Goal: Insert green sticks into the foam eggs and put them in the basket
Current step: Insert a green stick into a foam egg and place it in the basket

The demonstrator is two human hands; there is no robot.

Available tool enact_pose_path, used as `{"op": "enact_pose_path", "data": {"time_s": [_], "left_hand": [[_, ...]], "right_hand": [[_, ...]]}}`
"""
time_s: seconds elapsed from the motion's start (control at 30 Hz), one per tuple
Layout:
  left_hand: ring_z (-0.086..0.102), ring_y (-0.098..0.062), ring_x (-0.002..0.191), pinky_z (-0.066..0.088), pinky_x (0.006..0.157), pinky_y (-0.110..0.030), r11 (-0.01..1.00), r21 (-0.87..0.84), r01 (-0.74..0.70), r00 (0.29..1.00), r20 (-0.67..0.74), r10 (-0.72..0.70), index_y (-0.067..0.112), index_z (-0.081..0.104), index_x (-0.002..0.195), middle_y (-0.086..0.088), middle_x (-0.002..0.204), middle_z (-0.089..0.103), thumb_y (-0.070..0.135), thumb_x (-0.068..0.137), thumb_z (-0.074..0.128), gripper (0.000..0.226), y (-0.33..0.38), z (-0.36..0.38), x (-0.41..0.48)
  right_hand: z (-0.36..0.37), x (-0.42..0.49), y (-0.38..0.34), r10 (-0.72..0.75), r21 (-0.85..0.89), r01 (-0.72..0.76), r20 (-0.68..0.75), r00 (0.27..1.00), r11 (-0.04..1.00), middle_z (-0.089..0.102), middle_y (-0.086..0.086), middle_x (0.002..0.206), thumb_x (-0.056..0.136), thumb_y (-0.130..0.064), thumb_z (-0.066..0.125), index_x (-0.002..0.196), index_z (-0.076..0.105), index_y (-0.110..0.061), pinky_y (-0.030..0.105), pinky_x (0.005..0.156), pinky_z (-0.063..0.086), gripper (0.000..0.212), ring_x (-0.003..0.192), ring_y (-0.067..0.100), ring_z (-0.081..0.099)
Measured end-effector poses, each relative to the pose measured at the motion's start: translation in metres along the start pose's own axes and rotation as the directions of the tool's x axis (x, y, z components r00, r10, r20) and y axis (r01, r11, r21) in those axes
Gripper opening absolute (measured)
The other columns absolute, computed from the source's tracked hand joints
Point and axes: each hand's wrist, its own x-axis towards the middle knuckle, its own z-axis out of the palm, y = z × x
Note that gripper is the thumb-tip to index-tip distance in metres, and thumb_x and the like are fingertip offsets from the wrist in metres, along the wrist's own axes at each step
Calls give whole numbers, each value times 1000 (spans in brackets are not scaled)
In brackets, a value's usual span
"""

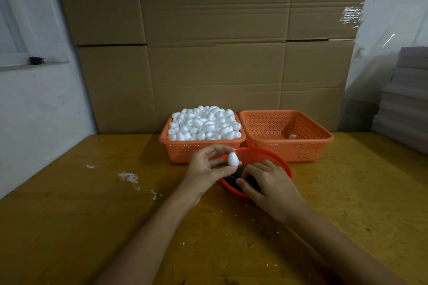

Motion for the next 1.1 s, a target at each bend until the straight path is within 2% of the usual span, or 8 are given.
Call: {"op": "enact_pose_path", "data": {"time_s": [0.13, 0.3, 0.47, 0.57, 0.67, 0.73, 0.97, 1.1], "left_hand": [[75, -33, 110, 57, 102, -53, 1000, 11, 3, 1000, -6, -3, 20, 77, 109, -11, 121, 75, -2, 80, 84, 37, -1, 0, 0], [76, -33, 108, 57, 104, -52, 1000, 11, 13, 1000, -8, -13, 17, 75, 110, -12, 120, 76, 1, 80, 83, 35, -1, 0, 0], [76, -32, 107, 57, 103, -51, 999, 25, 27, 999, -18, -26, 22, 76, 110, -10, 119, 76, 5, 81, 84, 34, -1, -1, 0], [76, -33, 108, 54, 105, -57, 999, 25, 26, 999, -23, -25, 21, 75, 108, -9, 120, 76, 4, 81, 86, 34, -3, -1, 0], [75, -33, 109, 46, 105, -72, 1000, 12, 25, 1000, -18, -24, 19, 74, 110, -9, 121, 77, 9, 81, 86, 33, -4, -1, 0], [75, -33, 110, 43, 105, -77, 1000, 5, 24, 1000, -13, -24, 19, 74, 111, -9, 121, 77, 14, 81, 86, 33, -4, -1, 0], [75, -33, 111, 41, 105, -79, 1000, -4, 18, 1000, 2, -18, 18, 73, 107, -10, 120, 77, 18, 80, 84, 29, 1, 1, -2], [75, -33, 112, 46, 107, -71, 1000, -4, 22, 1000, 0, -22, 16, 73, 106, -12, 120, 77, 14, 80, 84, 28, 3, 1, -3]], "right_hand": [[-1, -1, -1, -6, 2, 6, 15, 1000, 1000, 63, -19, 107, 103, -59, 34, 117, 65, -37, 33, 86, 39, 40, 102, 7, 48], [0, 1, -1, -16, -1, 16, 1, 1000, 1000, 53, -21, 93, 101, -60, 30, 108, 68, -33, 30, 80, 35, 47, 93, 4, 40], [1, 0, -1, -31, -7, 31, -7, 999, 1000, 53, -20, 92, 100, -60, 28, 106, 67, -34, 30, 78, 34, 48, 91, 5, 41], [1, 0, -1, -32, -8, 32, 0, 999, 999, 54, -19, 92, 101, -59, 29, 107, 67, -35, 32, 80, 37, 45, 92, 6, 43], [1, -1, -2, -38, -6, 38, -2, 999, 999, 51, -21, 91, 103, -56, 32, 108, 67, -36, 32, 80, 36, 41, 91, 5, 41], [1, -1, -2, -44, -7, 44, 2, 999, 999, 50, -22, 92, 103, -56, 32, 108, 67, -36, 32, 80, 37, 40, 91, 4, 40], [3, 0, -2, -47, 9, 47, -34, 998, 999, 48, -23, 85, 100, -58, 33, 92, 57, -34, 31, 76, 37, 35, 87, 4, 40], [4, -1, -1, -51, 16, 51, -43, 998, 999, 49, -23, 86, 101, -58, 33, 92, 58, -34, 31, 78, 38, 36, 87, 3, 42]]}}
